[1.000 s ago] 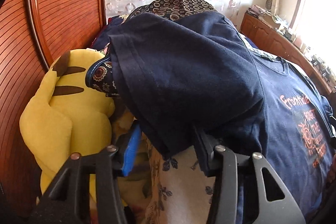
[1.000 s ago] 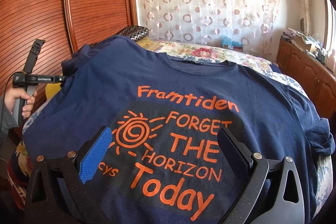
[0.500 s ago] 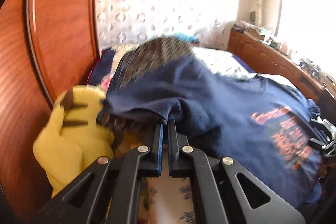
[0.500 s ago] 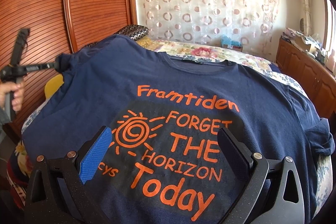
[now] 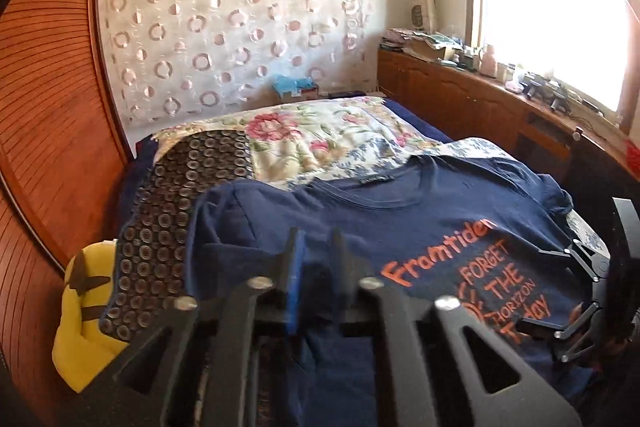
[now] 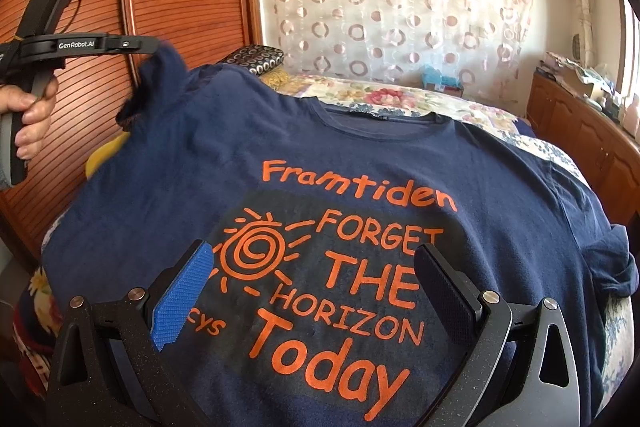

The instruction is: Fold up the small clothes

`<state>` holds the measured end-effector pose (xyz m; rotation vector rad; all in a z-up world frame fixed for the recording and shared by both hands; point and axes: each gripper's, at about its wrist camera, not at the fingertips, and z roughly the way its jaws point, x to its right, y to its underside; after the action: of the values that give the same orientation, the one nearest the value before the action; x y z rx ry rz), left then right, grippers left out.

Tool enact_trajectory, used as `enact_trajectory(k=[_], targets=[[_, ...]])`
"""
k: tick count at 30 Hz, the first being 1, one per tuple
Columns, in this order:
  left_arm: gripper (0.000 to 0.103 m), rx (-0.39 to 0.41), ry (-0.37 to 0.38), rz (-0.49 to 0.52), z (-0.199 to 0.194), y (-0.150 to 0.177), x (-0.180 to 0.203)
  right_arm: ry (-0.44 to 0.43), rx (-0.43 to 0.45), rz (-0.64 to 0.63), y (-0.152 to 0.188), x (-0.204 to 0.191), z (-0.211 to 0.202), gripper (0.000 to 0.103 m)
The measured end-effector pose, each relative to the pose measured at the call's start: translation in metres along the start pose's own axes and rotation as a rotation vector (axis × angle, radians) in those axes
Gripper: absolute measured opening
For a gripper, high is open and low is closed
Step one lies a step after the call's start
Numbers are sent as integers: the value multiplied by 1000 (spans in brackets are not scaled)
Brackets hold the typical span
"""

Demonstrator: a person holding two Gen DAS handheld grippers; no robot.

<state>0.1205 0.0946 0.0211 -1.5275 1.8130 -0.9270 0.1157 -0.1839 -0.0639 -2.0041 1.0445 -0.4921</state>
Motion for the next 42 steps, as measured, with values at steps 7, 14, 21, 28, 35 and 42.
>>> enact_trajectory(k=[7, 14, 21, 28, 35, 42], targets=[[59, 34, -19, -40, -29, 16, 3, 0, -2, 3, 0, 1, 1, 102], [59, 61, -64, -111, -60, 52, -3, -68, 19, -19, -18, -1, 0, 95], [59, 68, -110, -176, -78, 84, -14, -130, 123, -164, -70, -43, 12, 94], [59, 61, -136, -219, -83, 106, -30, -276, 53, -237, -100, -93, 75, 88], [59, 71, -142, -242, -92, 119, -42, -293, -24, -433, -102, -156, 122, 75], [59, 66, -161, -233, -93, 125, -42, -144, -97, -624, -91, -179, 154, 40]])
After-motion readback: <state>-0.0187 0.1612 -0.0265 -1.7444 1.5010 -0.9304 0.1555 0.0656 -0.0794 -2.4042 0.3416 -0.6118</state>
